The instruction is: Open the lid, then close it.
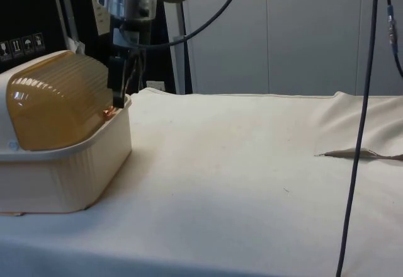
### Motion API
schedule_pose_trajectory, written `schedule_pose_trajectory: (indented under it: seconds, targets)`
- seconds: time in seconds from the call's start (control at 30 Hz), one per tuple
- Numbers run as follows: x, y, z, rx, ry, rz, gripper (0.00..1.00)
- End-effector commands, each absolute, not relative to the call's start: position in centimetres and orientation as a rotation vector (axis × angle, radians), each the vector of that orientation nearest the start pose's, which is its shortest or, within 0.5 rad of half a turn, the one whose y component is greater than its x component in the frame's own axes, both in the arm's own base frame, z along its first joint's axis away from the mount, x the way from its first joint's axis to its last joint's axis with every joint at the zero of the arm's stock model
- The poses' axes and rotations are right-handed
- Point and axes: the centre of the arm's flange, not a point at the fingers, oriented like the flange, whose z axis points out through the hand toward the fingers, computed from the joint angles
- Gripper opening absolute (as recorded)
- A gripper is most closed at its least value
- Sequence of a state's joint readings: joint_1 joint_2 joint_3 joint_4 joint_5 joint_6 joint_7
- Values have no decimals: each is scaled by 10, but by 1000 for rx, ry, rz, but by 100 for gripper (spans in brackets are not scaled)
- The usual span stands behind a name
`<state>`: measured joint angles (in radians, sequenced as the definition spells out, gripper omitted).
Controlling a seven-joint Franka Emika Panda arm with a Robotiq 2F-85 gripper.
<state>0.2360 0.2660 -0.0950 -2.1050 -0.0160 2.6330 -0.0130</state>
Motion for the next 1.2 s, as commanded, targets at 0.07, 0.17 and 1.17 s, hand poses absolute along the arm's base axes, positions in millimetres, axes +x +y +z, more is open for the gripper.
schedule_pose_trajectory:
  seconds: [0.07, 0.17, 1.17]
  targets:
    - [601, 90, 312, -3079, -260, -427, 100]
    - [602, 89, 307, -3064, -252, -427, 100]
    - [608, 87, 297, -3051, -265, -423, 33]
